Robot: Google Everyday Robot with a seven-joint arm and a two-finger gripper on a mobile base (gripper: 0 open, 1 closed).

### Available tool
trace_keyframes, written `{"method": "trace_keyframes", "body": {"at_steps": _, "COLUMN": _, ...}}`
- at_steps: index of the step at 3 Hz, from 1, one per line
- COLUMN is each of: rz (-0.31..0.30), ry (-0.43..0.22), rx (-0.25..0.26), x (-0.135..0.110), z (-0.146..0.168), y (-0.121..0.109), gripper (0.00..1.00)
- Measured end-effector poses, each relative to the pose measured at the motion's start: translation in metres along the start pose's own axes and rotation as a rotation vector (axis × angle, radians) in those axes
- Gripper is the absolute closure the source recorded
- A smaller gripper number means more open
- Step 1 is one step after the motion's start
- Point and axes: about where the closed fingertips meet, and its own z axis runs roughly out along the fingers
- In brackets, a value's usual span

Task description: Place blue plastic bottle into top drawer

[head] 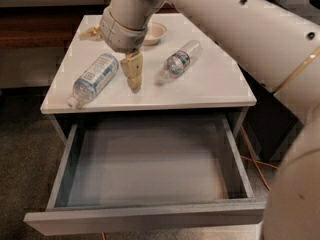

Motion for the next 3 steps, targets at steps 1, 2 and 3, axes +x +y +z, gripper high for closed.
{"method": "trace_keyframes", "body": {"at_steps": 1, "rz": -0.023, "ry": -0.025, "rx": -0.023, "x": 0.006, "z": 0.013, "y": -0.008, "gripper": 0.00}}
{"method": "trace_keyframes", "body": {"at_steps": 2, "rz": -0.059, "ry": -0.055, "rx": -0.064, "x": 0.016, "z": 0.033, "y": -0.022, "gripper": 0.00}}
{"method": "trace_keyframes", "body": {"at_steps": 3, "rz": -0.101, "ry": -0.088, "rx": -0.143, "x": 0.028, "z": 0.062, "y": -0.039, "gripper": 0.00}}
